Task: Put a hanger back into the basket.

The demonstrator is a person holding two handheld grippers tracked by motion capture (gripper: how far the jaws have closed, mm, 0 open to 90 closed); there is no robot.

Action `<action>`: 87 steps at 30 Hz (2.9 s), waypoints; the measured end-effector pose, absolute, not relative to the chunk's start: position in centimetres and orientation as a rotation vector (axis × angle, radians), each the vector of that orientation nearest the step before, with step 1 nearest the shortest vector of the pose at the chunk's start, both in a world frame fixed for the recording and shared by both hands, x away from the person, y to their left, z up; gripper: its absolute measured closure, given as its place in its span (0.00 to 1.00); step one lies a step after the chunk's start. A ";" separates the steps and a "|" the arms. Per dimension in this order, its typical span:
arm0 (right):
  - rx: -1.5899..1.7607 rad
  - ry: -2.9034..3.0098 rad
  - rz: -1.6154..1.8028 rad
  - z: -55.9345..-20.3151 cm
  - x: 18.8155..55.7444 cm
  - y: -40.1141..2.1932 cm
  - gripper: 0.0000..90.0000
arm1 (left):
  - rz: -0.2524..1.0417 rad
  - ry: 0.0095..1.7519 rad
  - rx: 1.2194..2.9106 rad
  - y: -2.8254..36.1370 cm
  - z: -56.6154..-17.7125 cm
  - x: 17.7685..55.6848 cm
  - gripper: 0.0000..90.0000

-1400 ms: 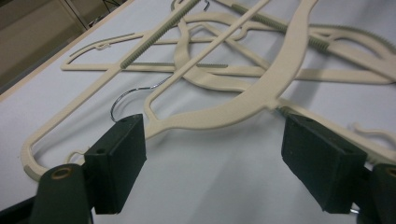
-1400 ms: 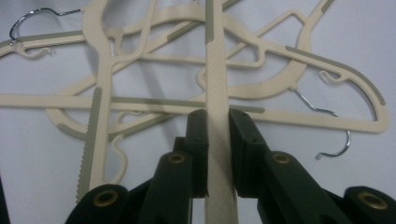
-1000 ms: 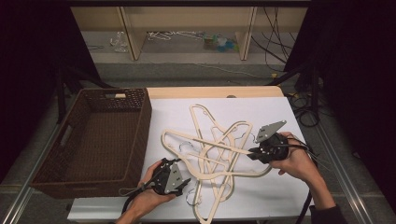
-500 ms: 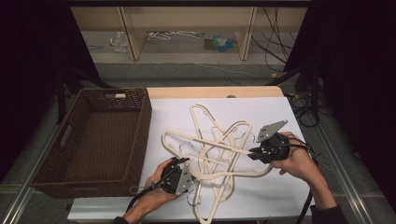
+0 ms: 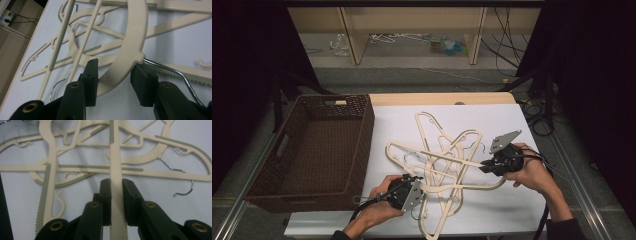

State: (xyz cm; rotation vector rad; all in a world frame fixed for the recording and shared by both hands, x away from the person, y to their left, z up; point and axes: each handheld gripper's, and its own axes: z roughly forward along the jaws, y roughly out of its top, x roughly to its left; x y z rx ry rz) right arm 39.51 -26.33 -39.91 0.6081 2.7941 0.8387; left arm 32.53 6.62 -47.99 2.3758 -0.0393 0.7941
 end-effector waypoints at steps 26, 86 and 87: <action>0.757 2.767 0.953 -41.0 39.9 -27.8 0.63 | 0.836 -0.210 2.384 5.4 -43.1 32.3 0.89; 0.855 2.415 1.304 -40.7 31.0 -25.2 0.31 | 0.277 0.581 1.786 19.7 -23.9 30.8 0.95; 0.855 2.415 1.304 -40.7 31.0 -25.2 0.31 | 0.292 0.592 1.781 20.3 -23.5 30.9 0.95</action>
